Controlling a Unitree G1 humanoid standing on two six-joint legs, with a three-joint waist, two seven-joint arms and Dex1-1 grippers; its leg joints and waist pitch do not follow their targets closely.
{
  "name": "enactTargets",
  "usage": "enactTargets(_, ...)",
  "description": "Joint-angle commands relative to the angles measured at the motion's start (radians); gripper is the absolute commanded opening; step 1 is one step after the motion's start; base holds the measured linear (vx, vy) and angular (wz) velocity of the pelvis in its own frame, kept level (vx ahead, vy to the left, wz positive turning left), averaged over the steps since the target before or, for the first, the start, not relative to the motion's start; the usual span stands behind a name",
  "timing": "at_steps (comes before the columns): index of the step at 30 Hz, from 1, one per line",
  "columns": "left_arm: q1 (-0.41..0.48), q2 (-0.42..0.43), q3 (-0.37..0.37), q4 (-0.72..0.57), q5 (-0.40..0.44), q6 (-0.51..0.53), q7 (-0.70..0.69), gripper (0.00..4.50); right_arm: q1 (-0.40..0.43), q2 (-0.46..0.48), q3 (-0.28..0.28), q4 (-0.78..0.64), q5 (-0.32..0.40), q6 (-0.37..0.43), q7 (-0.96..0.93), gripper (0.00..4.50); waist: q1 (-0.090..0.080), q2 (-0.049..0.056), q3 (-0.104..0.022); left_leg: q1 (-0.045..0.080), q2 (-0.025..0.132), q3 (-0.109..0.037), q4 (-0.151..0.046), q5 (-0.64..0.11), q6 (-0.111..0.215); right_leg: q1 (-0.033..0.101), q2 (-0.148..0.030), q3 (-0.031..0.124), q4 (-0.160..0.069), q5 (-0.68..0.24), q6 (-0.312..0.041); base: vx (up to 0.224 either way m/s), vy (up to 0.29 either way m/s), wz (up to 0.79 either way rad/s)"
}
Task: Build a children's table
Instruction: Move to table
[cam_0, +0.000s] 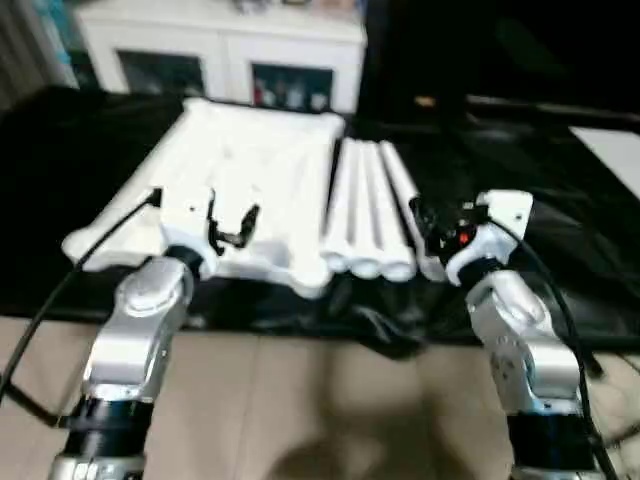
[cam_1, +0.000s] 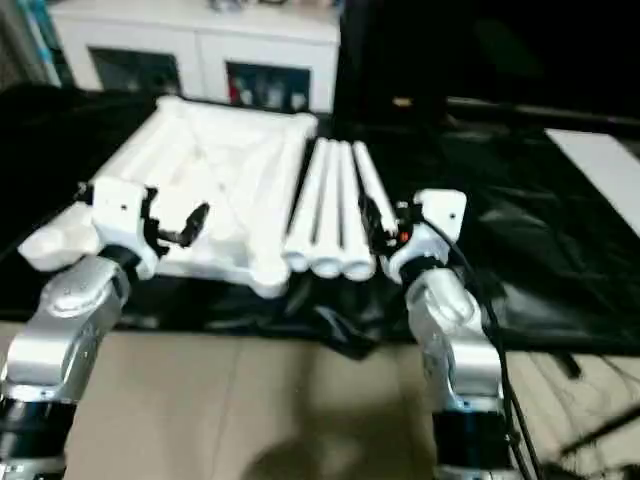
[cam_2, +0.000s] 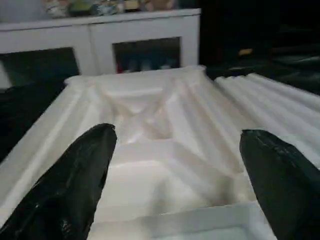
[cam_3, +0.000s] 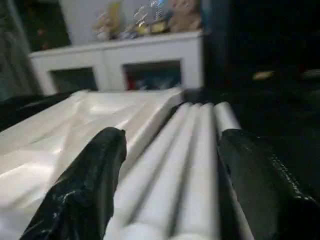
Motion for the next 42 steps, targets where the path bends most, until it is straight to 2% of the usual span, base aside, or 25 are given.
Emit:
enactTargets(1, -0.012, -0.014, -0.018, -0.014, 0.005, 0.0, -0.01, 4.4, 0.001, -0.023, -0.026, -0.018, -0.002, 0.0, -0.009, 3.3, -0.033, 0.035, -0.047, 0.126, 0.192, -0.084, -0.166, -0.265, 0.007, -0.075, -0.061, -0.027, 0.028, -0.042, -0.043, 0.097, 0.049, -0.25)
enactTargets(4, -0.012, -0.015, -0.022, -0.015, 0.002, -0.001, -0.016, 4.4, 0.007, -0.021, -0.03, -0.027, -0.003, 0.003, -0.013, 3.3, -0.01, -0.02, -0.055, 0.0, 0.012, 0.02, -0.08, -0.238, 0.162, 0.069, -0.13, 0.043, -0.115, -0.029, -0.134, 0.084, -0.01, -0.12)
enactTargets(5, -0.011, -0.015, -0.024, -0.013, 0.003, -0.001, -0.016, 4.4, 0.009, -0.021, -0.031, -0.028, -0.003, 0.003, -0.012, 3.3, 0.032, -0.027, -0.07, -0.081, 0.018, -0.006, 0.044, -0.048, 0.126, 0.163, -0.238, 0.134, -0.182, -0.321, -0.258, 0.09, -0.044, 0.07)
enactTargets(7, -0.011, -0.016, -0.025, -0.011, 0.003, -0.002, -0.015, 4.4, 0.011, -0.021, -0.032, -0.028, -0.004, 0.002, -0.012, 3.3, 0.038, -0.025, -0.074, -0.108, 0.021, -0.017, 0.057, -0.003, 0.115, 0.176, -0.232, 0.136, -0.173, -0.282, -0.278, 0.115, -0.016, 0.0)
enactTargets(8, -0.011, -0.017, -0.026, -0.01, 0.003, -0.003, -0.014, 4.4, 0.012, -0.021, -0.033, -0.028, -0.006, 0.002, -0.011, 3.3, 0.032, -0.004, -0.072, -0.135, 0.036, -0.029, 0.018, 0.125, 0.084, 0.158, -0.167, 0.072, -0.141, -0.119, -0.298, 0.112, 0.012, -0.04)
enactTargets(9, -0.011, -0.017, -0.027, -0.008, 0.003, -0.004, -0.014, 4.4, 0.013, -0.021, -0.031, -0.027, -0.009, 0.002, -0.011, 3.3, 0.016, 0.032, -0.071, -0.092, 0.047, -0.017, -0.069, 0.197, 0.093, 0.12, -0.09, -0.007, -0.122, -0.091, -0.236, 0.114, 0.032, -0.02)
enactTargets(10, -0.01, -0.018, -0.027, -0.008, 0.003, -0.005, -0.014, 4.4, 0.014, -0.021, -0.029, -0.027, -0.012, 0.001, -0.011, 3.3, -0.026, 0.054, -0.062, -0.018, 0.097, -0.068, -0.115, 0.101, 0.158, 0.055, -0.021, -0.052, -0.06, -0.113, -0.152, 0.114, 0.032, -0.02)
enactTargets(12, -0.01, -0.018, -0.028, -0.006, 0.004, -0.006, -0.015, 4.4, 0.015, -0.021, -0.027, -0.027, -0.013, 0.001, -0.011, 3.3, -0.06, 0.05, -0.079, 0.119, 0.18, -0.16, -0.12, 0.033, 0.349, -0.059, -0.048, -0.045, 0.034, -0.101, -0.044, 0.169, 0.029, 0.05)
enactTargets(14, -0.011, -0.021, -0.026, -0.002, 0.006, -0.009, -0.017, 4.4, 0.016, -0.022, -0.023, -0.03, -0.013, 0.0, -0.013, 3.3, -0.063, 0.036, -0.072, 0.105, 0.173, -0.149, -0.114, 0.14, 0.475, -0.097, -0.068, -0.033, 0.063, -0.038, 0.063, 0.15, 0.004, 0.05)
enactTargets(16, -0.011, -0.026, -0.021, -0.004, 0.002, -0.018, -0.02, 4.4, 0.018, -0.024, -0.022, -0.034, -0.01, 0.003, -0.015, 3.3, -0.052, 0.001, -0.072, 0.057, 0.087, -0.089, -0.074, 0.253, 0.459, -0.08, -0.101, 0.006, -0.024, 0.133, 0.037, 0.108, -0.064, -0.03)
enactTargets(17, -0.011, -0.026, -0.021, -0.004, 0.002, -0.018, -0.02, 4.4, 0.018, -0.024, -0.022, -0.034, -0.01, 0.003, -0.015, 3.3, -0.002, -0.051, -0.084, -0.081, -0.034, -0.015, 0.011, 0.176, 0.294, 0.062, -0.172, 0.106, -0.089, 0.356, -0.054, 0.066, -0.087, 0.04)
enactTargets(19, -0.009, -0.018, -0.021, -0.001, 0.011, -0.02, -0.019, 4.4, 0.021, -0.025, -0.016, -0.034, -0.015, 0.006, -0.014, 3.3, 0.005, -0.039, -0.091, -0.104, -0.011, -0.033, -0.029, 0.294, 0.121, 0.084, -0.145, 0.067, -0.033, 0.799, -0.083, 0.033, -0.049, 0.04)
enactTargets(22, -0.011, -0.014, -0.021, 0.015, 0.015, -0.024, -0.017, 4.4, 0.028, -0.026, -0.012, -0.038, -0.021, 0.01, -0.011, 3.3, -0.006, -0.016, -0.085, -0.077, 0.004, -0.027, -0.055, 0.332, 0.049, 0.062, -0.091, 0.03, -0.03, 0.893, -0.068, 0.021, -0.068, -0.02)
enactTargets(26, -0.015, -0.02, -0.018, 0.02, 0.015, -0.022, -0.014, 4.4, 0.025, -0.031, -0.021, -0.036, -0.017, 0.013, -0.015, 3.3, 0.029, -0.015, -0.069, -0.085, 0.042, -0.03, 0.002, 0.027, 0.178, 0.078, -0.25, 0.123, -0.15, 0.161, -0.257, -0.015, 0.01, 0.0)
enactTargets(29, -0.015, -0.021, -0.017, 0.022, 0.018, -0.024, -0.017, 4.4, 0.018, -0.035, -0.02, -0.031, -0.015, 0.013, -0.018, 3.3, 0.052, -0.008, -0.053, -0.111, 0.083, -0.075, 0.079, -0.049, 0.097, 0.081, -0.345, 0.177, -0.203, -0.137, -0.297, -0.075, 0.137, -0.02)
enactTargets(31, -0.016, -0.02, -0.017, 0.025, 0.021, -0.025, -0.017, 4.4, 0.017, -0.036, -0.021, -0.032, -0.014, 0.014, -0.018, 3.3, 0.047, 0.013, -0.044, -0.072, 0.059, -0.06, -0.026, -0.031, 0.107, 0.046, -0.202, 0.083, -0.179, -0.305, -0.246, -0.082, 0.239, -0.04)
enactTargets(32, -0.017, -0.02, -0.017, 0.025, 0.021, -0.024, -0.016, 4.4, 0.017, -0.037, -0.022, -0.032, -0.014, 0.014, -0.017, 3.3, -0.027, 0.044, -0.049, 0.027, 0.049, -0.041, -0.124, -0.058, 0.263, -0.054, -0.02, -0.042, -0.036, -0.189, -0.124, -0.082, 0.26, 0.13)
enactTargets(33, -0.019, -0.018, -0.018, 0.026, 0.021, -0.023, -0.016, 4.4, 0.016, -0.036, -0.023, -0.031, -0.014, 0.014, -0.018, 3.3, -0.027, 0.044, -0.049, 0.027, 0.049, -0.041, -0.124, -0.058, 0.263, -0.054, -0.02, -0.042, -0.036, -0.189, -0.124, -0.084, 0.274, 0.17)
enactTargets(34, -0.023, -0.017, -0.018, 0.029, 0.02, -0.022, -0.015, 4.4, 0.013, -0.036, -0.025, -0.027, -0.015, 0.013, -0.018, 3.3, -0.033, 0.066, -0.054, 0.032, 0.052, -0.044, -0.16, -0.005, 0.352, -0.08, 0.0, -0.089, 0.08, -0.103, -0.02, -0.084, 0.274, 0.17)
enactTargets(36, -0.029, -0.016, -0.018, 0.036, 0.021, -0.024, -0.016, 4.4, 0.008, -0.033, -0.026, -0.022, -0.019, 0.011, -0.019, 3.3, -0.031, 0.037, -0.051, 0.019, 0.088, -0.046, -0.149, 0.168, 0.497, -0.107, -0.042, -0.095, 0.091, -0.036, 0.088, -0.077, 0.218, 0.04)
enactTargets(37, -0.029, -0.016, -0.018, 0.036, 0.021, -0.024, -0.016, 4.4, 0.008, -0.033, -0.026, -0.022, -0.019, 0.011, -0.019, 3.3, -0.031, 0.03, -0.054, 0.015, 0.084, -0.038, -0.156, 0.162, 0.491, -0.094, -0.051, -0.094, 0.079, -0.028, 0.1, -0.079, 0.195, -0.02)
enactTargets(39, -0.035, -0.017, -0.019, 0.04, 0.025, -0.031, -0.018, 4.4, 0.002, -0.031, -0.026, -0.017, -0.02, 0.009, -0.019, 3.3, 0.003, -0.035, -0.068, -0.05, 0.034, 0.007, -0.089, -0.108, 0.249, -0.017, -0.22, 0.042, -0.077, -0.09, 0.108, -0.098, 0.185, -0.07)
enactTargets(40, -0.039, -0.012, -0.027, 0.039, 0.044, -0.04, -0.01, 4.4, 0.0, -0.032, -0.027, -0.015, -0.02, 0.008, -0.019, 3.3, 0.017, -0.038, -0.069, -0.115, -0.001, -0.096, 0.173, -0.156, 0.056, -0.012, -0.402, 0.195, -0.194, -0.374, 0.059, -0.097, 0.182, 0.01)
enactTargets(41, -0.041, -0.011, -0.029, 0.04, 0.048, -0.035, -0.007, 4.4, -0.001, -0.032, -0.028, -0.014, -0.02, 0.007, -0.019, 3.3, -0.001, -0.015, -0.058, -0.169, -0.008, -0.139, 0.191, -0.085, -0.062, 0.039, -0.347, 0.117, -0.156, -0.454, -0.01, -0.076, 0.206, -0.18)
enactTargets(42, -0.048, -0.006, -0.042, 0.046, 0.072, -0.03, 0.003, 4.4, -0.005, -0.033, -0.03, -0.01, -0.019, 0.004, -0.02, 3.3, 0.002, -0.015, -0.037, -0.122, 0.0, -0.109, 0.096, -0.048, -0.11, 0.012, -0.228, 0.006, -0.152, -0.416, -0.107, -0.08, 0.206, -0.39)
